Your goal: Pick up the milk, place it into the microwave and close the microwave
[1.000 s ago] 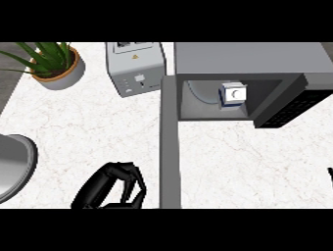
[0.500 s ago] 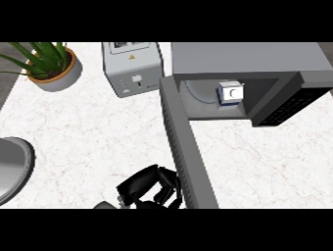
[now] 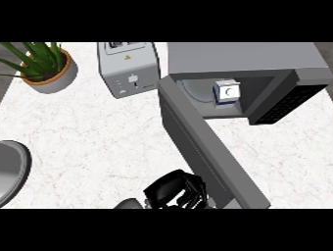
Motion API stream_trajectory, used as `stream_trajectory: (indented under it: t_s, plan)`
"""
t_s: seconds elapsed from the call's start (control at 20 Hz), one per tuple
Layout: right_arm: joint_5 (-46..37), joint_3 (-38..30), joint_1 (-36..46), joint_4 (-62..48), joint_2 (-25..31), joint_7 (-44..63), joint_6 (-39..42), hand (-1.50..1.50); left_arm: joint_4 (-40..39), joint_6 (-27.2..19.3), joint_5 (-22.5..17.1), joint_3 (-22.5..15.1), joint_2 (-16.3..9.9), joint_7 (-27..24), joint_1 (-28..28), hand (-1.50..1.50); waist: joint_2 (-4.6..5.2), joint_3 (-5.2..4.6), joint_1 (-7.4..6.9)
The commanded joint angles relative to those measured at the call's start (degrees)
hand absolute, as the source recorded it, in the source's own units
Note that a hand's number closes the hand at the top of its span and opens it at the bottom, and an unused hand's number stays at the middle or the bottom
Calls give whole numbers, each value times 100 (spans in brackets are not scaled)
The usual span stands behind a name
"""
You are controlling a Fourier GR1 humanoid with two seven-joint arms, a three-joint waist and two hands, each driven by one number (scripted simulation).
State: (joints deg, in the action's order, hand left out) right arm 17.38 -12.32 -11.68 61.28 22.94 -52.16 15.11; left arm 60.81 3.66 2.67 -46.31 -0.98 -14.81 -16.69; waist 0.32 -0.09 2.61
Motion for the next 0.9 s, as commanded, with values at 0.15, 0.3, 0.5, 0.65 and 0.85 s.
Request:
stream_trajectory:
  t_s: [0.15,0.3,0.5,0.65,0.85]
  plan:
    - [121,176,104,557,83,72,340,-150,22,-1245,-1180,-1257,90,-196,-420,-150,37,-20,276]
    - [213,224,230,685,182,198,462,-150,-15,-1574,-1583,-1302,91,-210,-808,-150,63,-21,383]
    - [316,306,182,862,124,349,433,-150,68,-2029,-1928,-1473,91,-32,-1245,150,77,-22,559]
    - [363,361,231,1085,279,513,515,-150,37,-2207,-2221,-1421,90,102,-1565,150,103,-30,747]
    - [356,489,263,1209,368,586,638,-150,-79,-2481,-2489,-1269,95,-8,-2165,150,128,-19,872]
